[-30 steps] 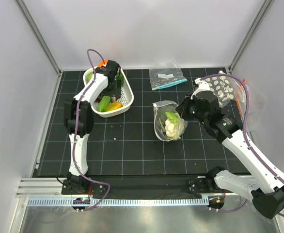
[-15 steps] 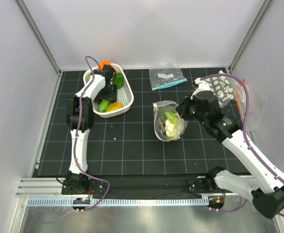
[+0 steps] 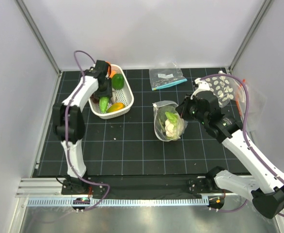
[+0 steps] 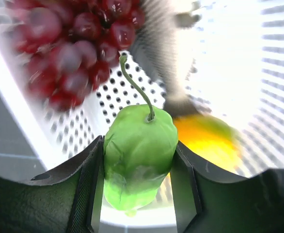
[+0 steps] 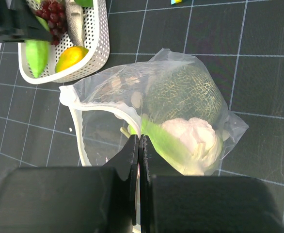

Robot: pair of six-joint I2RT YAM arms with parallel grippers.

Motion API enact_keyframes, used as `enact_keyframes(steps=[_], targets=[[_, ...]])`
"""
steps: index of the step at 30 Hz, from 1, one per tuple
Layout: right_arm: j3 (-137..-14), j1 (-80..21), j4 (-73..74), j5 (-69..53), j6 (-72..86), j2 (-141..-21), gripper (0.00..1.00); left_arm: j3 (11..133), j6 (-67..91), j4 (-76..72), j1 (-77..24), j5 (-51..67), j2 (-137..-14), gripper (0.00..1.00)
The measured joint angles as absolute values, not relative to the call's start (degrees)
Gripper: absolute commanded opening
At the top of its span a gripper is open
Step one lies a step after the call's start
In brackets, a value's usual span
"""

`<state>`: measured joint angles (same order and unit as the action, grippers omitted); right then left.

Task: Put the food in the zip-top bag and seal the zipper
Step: Pick up the fake vegetable from the bin, then place the fake vegetable in the zipper food storage bag.

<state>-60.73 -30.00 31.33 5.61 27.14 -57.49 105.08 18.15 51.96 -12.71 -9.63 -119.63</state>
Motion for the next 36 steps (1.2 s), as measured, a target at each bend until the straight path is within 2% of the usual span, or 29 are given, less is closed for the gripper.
enact_keyframes(steps=[6, 12, 17, 23, 29, 36], targets=[[-60.53, -30.0, 31.29, 5.17, 27.16, -57.65, 0.01, 94.96, 19.35, 40.36, -15.25, -5.74, -101.45, 0.28], [-60.53, -30.0, 31.24, 4.14, 27.18, -58.74, 0.01, 82.46, 19.99, 26.44, -21.08, 0.23, -93.3, 0.26], [-60.66, -30.02, 31.4, 2.85, 27.53, -60.51, 0.01, 71.59, 20.12, 17.47, -28.1, 2.55, -87.85, 0.18], [-62.24, -30.0, 32.45, 1.04, 28.71, -63.35, 0.01, 65.58, 17.08, 7.31, -35.73, 2.15, -80.05, 0.0], [-62.92, -30.0, 32.77, -0.69, 29.28, -64.82, 0.01, 58.96, 15.09, -2.48, -36.69, 2.61, -71.53, 0.0], [-65.41, -30.0, 33.21, -3.55, 30.37, -66.72, 0.01, 55.05, 11.44, -11.03, -39.03, 7.22, -68.49, 0.0]])
